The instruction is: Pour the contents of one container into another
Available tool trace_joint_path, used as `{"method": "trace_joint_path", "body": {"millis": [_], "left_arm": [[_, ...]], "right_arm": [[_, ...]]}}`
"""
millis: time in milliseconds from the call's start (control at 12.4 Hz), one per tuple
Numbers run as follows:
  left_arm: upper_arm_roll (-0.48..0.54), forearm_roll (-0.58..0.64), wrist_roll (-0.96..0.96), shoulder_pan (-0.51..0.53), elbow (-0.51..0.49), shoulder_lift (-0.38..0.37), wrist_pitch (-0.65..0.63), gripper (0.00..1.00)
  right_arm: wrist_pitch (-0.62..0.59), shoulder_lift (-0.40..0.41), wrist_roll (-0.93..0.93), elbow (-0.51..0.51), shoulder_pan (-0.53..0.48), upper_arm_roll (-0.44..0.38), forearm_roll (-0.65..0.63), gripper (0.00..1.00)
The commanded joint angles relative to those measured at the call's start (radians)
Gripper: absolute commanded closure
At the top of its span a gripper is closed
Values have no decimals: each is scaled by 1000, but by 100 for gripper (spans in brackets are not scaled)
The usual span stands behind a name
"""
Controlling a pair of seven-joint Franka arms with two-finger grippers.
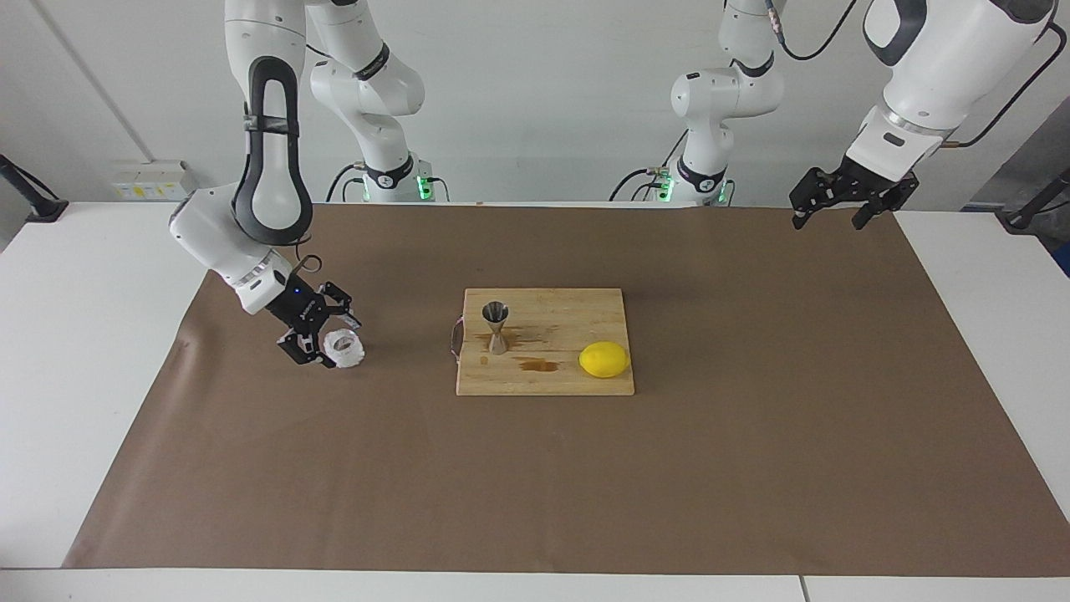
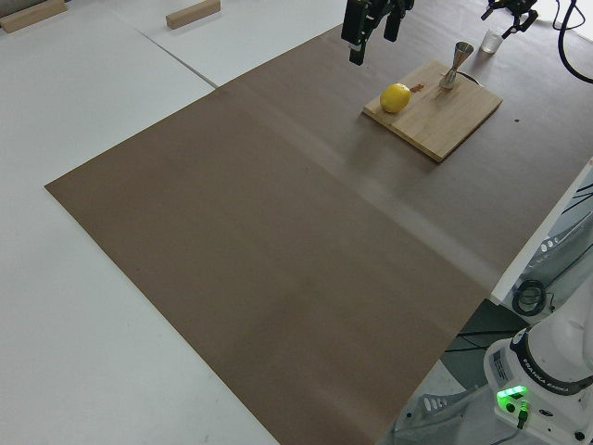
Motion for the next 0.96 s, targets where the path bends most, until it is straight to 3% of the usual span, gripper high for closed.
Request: {"method": "trace_joint_path", "body": {"millis": [0,322,563,884], "left_arm": [[-5,15,2,10,-17,-21,-10,0],[-5,15,2,10,-17,-21,-10,0],[-5,15,2,10,-17,-21,-10,0],[-5,15,2,10,-17,-21,-10,0]], "right_arm": [[-93,-99,210,5,-9,2,-140,0],[-214,-208,603,85,-3,3,-395,0],[-308,-217,928,181,0,16,-570,0],[-409,-216,1358,258,21,19,-705,0]]}}
